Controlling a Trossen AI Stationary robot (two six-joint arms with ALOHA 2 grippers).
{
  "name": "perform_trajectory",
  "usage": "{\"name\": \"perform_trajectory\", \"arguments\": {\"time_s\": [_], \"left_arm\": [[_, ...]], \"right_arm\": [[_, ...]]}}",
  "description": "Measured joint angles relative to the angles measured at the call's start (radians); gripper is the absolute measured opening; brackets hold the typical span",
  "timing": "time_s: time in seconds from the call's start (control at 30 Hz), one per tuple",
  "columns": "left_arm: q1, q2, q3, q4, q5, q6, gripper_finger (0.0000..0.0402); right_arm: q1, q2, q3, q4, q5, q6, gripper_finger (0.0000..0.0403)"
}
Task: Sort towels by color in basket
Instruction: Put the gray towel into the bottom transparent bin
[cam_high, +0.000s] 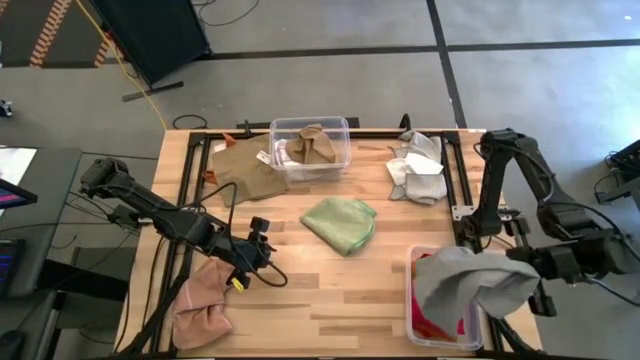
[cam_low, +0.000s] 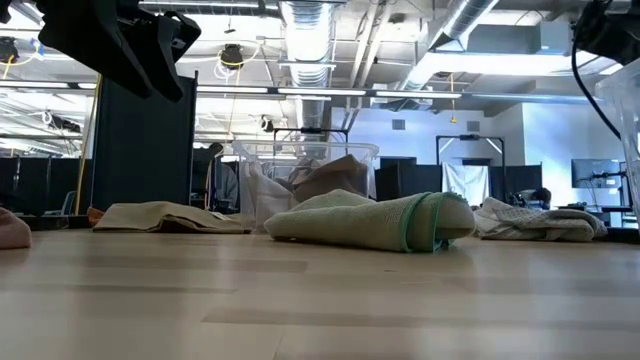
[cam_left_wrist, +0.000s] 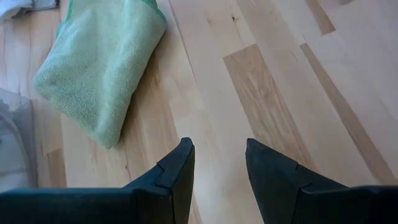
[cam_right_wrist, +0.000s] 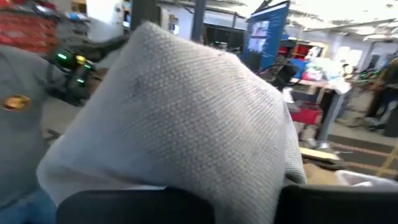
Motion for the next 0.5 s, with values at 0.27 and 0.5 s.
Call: {"name": "perform_trajectory", "arguments": {"time_s": [0.27,0.5], "left_arm": [[0.0,0.002,0.0,-0.01,0.0,-0.007,0.0139],[0.0,0.002,0.0,-0.038,0.004,-0.036,0.0139]], "right_arm": [[0.039,0.061,-0.024,-0.131,-0.005,0.264,0.0036],[0.037,0.103,-0.024,-0.225,-0.029,0.428,0.0036]]}}
